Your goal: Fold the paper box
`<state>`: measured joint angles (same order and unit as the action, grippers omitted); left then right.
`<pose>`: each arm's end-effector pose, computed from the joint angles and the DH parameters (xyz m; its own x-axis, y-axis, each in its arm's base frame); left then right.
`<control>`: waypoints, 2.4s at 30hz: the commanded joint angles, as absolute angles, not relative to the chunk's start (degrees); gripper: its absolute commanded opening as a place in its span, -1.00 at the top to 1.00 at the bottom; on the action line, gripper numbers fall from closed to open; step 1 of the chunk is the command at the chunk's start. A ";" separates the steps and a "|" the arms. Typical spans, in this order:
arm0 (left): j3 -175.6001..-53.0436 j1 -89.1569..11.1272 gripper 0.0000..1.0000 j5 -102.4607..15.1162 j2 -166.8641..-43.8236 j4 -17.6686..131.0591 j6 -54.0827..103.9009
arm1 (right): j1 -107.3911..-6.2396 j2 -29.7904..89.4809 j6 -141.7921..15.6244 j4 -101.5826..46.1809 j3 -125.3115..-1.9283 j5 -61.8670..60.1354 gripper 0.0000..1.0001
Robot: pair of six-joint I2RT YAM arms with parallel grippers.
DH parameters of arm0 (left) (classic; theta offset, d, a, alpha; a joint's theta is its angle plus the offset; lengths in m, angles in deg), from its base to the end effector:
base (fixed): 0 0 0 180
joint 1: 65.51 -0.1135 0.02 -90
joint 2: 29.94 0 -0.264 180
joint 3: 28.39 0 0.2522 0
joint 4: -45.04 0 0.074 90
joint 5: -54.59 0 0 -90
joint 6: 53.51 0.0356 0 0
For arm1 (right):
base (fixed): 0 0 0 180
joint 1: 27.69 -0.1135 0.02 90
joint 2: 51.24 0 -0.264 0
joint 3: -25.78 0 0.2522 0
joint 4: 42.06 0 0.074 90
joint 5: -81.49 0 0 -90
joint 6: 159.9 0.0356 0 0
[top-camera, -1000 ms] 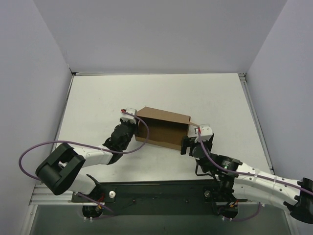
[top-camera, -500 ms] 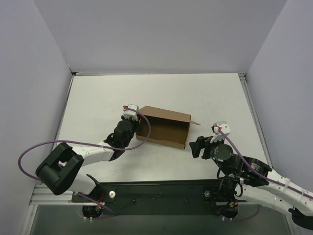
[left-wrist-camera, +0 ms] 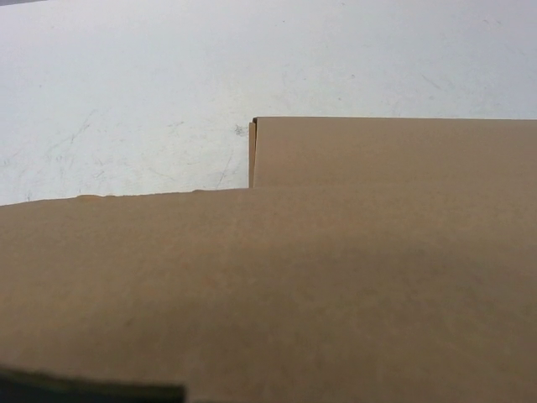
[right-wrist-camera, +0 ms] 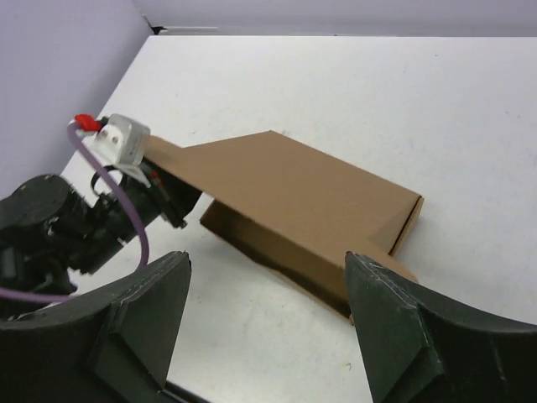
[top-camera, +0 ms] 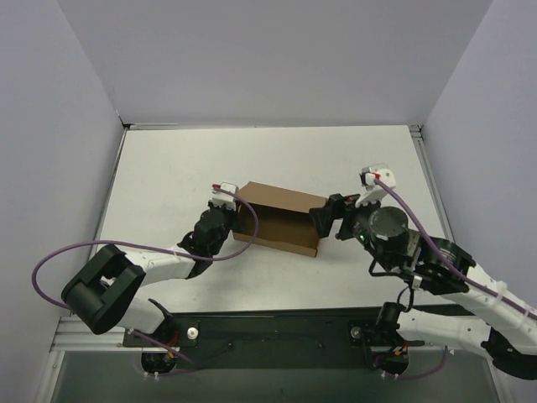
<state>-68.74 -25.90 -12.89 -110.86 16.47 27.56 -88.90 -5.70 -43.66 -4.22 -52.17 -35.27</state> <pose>0.2201 -0.1645 0.1879 -0.2049 -0.0166 -0.9787 0.2718 0.9596 -0.0732 0.0879 0.1266 0.4271 -0.2914 0.2894 -0.9118 -0.4881 0.7747 0.4019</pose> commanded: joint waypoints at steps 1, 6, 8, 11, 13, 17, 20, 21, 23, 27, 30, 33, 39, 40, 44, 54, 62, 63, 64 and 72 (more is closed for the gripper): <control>-66.59 -25.79 1.00 -14.05 -112.20 21.80 28.49 | -83.87 4.73 -46.70 -8.77 -56.70 -31.57 -0.50; -65.97 -25.70 1.00 -14.84 -112.64 21.71 27.79 | -76.65 15.09 -45.82 -12.82 -56.10 -24.59 -0.49; -66.06 -25.61 1.00 -15.98 -112.90 22.67 27.79 | -76.03 18.97 -44.94 -13.88 -54.36 -23.20 -0.49; -66.58 -25.61 0.85 -17.21 -111.42 26.26 27.09 | -75.15 21.27 -41.52 -16.51 -50.15 -21.00 -0.48; -66.50 -25.52 0.36 -18.09 -108.71 27.85 26.91 | -74.63 22.50 -39.24 -18.79 -48.37 -20.11 -0.47; -66.32 -25.35 -0.32 -18.71 -104.13 35.22 24.98 | -74.54 24.43 -38.08 -20.38 -46.09 -21.42 -0.44; -65.89 -25.17 -0.49 -20.55 -100.27 39.71 22.09 | -74.27 26.28 -37.21 -21.09 -45.12 -21.87 -0.44; -65.88 -25.17 -0.50 -20.91 -99.29 41.12 21.64 | -74.27 26.55 -37.12 -21.61 -44.68 -21.95 -0.44; -65.71 -25.00 -0.52 -22.31 -95.61 45.86 20.06 | -73.75 27.16 -36.68 -22.14 -44.06 -22.04 -0.45; -63.69 -24.73 -0.54 -24.86 -87.88 52.02 16.46 | -72.69 27.60 -36.50 -22.67 -43.45 -21.95 -0.45; -62.46 -24.56 -0.56 -29.51 -81.90 55.36 12.50 | -71.55 27.87 -36.59 -23.46 -42.39 -21.34 -0.45; -63.77 -24.38 -0.54 -34.96 -76.88 61.15 9.25 | -70.58 28.13 -36.50 -24.34 -40.81 -20.64 -0.45; -75.86 -25.87 -0.52 -43.92 -70.90 71.71 8.36 | -69.96 28.31 -36.76 -25.57 -38.00 -20.37 -0.44; -78.16 -26.48 -0.51 -45.59 -71.68 72.59 8.36 | -69.88 28.48 -36.76 -25.48 -37.73 -20.37 -0.44; -85.56 -33.42 -0.44 -57.87 -75.72 69.88 5.31 | -69.79 29.01 -36.76 -26.01 -36.15 -20.72 -0.44; -84.08 -44.77 -0.23 -64.86 -94.43 46.96 1.34 | -69.70 29.71 -36.59 -26.54 -33.60 -21.78 -0.44; -85.04 -41.35 -0.16 -50.72 -110.70 43.68 10.64 | -69.70 31.64 -36.50 -26.89 -32.72 -21.60 -0.43; -85.39 -41.17 -0.14 -49.57 -112.62 44.81 11.43 | -69.87 31.65 -36.59 -26.89 -32.55 -21.52 -0.43; -85.39 -40.99 -0.11 -47.30 -113.43 45.26 12.75 | -69.79 31.65 -36.59 -27.06 -32.37 -21.25 -0.43; -83.99 -35.20 -0.03 -37.53 -117.83 49.56 17.50 | -70.23 32.08 -36.59 -27.94 -31.49 -20.37 -0.44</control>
<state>-83.39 -38.47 -44.34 -116.59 48.06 12.89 -70.06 30.19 -36.93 -31.74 -33.11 -20.71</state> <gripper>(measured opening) 0.520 0.718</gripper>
